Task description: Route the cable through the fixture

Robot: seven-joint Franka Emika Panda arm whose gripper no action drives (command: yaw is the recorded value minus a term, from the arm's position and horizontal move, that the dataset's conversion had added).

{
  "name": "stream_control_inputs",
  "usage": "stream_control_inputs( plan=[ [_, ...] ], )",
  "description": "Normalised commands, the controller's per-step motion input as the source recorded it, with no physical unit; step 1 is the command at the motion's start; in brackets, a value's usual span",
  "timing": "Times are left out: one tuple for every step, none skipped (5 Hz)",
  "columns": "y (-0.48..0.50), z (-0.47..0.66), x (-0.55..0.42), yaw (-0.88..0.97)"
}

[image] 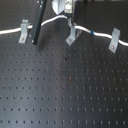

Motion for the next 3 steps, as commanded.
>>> stream_control_inputs(
  plan=[
    [0.029,0.0,-0.091,0.0],
    [-0.078,-0.07,-0.28,0.0],
    [0.001,-0.01,0.002,0.0]
  ],
)
